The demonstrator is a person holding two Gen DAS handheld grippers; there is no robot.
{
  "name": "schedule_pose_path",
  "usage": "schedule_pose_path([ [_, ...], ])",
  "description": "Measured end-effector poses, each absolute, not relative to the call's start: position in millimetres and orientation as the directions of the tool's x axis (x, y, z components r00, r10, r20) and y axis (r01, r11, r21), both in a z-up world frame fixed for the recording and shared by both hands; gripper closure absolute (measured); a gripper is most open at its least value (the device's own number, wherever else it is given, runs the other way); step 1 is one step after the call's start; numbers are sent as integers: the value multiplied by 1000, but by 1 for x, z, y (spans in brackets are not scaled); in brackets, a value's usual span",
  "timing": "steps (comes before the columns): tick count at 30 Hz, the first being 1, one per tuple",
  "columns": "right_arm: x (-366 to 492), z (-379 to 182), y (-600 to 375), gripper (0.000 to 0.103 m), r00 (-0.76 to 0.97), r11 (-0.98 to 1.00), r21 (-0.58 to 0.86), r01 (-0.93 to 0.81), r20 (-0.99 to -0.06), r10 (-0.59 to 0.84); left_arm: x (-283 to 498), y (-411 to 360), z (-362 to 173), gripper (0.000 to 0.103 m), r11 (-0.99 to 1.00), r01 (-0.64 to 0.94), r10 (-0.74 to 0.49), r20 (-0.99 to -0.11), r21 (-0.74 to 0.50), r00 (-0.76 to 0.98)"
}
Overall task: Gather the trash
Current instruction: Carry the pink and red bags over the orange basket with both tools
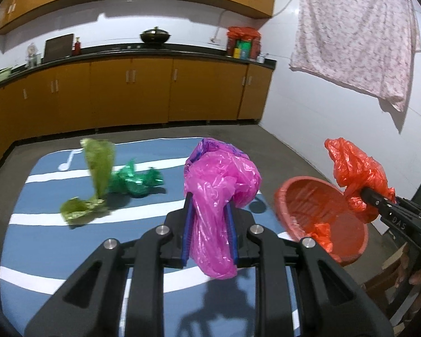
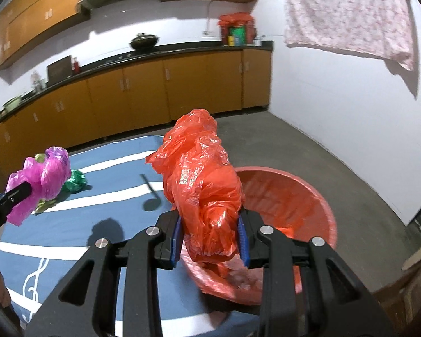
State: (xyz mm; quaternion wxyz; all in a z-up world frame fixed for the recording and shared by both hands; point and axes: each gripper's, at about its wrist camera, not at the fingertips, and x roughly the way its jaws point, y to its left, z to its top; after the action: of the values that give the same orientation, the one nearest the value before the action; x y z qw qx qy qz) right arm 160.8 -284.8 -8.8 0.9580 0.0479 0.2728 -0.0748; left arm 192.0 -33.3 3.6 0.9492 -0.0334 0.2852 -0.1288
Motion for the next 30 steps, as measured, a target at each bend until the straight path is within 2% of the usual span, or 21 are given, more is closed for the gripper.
schedule_pose_path([
  [11, 147, -16, -315, 71, 825, 965, 39, 258, -529, -199, 192, -92, -5, 81, 939, 319, -333, -545, -124, 769],
  [30, 147, -26, -336, 71, 800, 937, 88, 338, -552, -236, 206, -166, -20, 81, 889, 434, -432, -577, -143, 694],
])
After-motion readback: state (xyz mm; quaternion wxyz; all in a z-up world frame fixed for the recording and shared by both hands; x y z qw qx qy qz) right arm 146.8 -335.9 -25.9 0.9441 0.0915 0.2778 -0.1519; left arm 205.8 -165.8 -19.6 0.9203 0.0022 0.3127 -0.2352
